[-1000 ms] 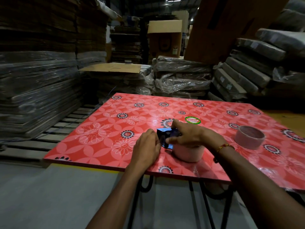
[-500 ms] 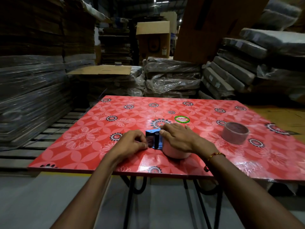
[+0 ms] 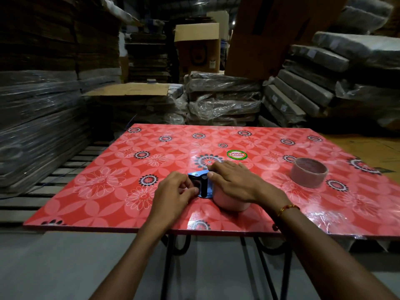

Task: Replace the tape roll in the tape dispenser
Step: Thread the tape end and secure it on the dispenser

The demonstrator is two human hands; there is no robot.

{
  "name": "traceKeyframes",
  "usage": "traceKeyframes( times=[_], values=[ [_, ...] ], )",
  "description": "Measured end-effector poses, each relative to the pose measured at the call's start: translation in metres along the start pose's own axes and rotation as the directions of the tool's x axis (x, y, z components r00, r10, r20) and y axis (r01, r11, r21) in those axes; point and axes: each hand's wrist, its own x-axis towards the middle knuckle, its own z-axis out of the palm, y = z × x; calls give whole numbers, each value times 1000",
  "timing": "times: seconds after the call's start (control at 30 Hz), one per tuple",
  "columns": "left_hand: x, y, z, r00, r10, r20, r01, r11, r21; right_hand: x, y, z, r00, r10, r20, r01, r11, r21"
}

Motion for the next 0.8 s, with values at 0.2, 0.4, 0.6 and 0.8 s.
traceKeyframes(
  times=[0.2,0.4,0.6,0.8],
  values=[
    [5,-7,-7,997,-19,69,26,995,-99,-1,10,2,998,-53,-23,53,999,-8],
    [10,-12,-14,984,-79,159,107,978,-177,1,13,4,997,-77,-27,77,997,-8],
    [15,-19,-23,958,-74,278,145,959,-244,1,15,4,996,-87,-37,87,996,-8],
    [18,-24,-25,940,-51,336,161,938,-307,1,17,3,996,-85,-20,85,996,8]
  ],
)
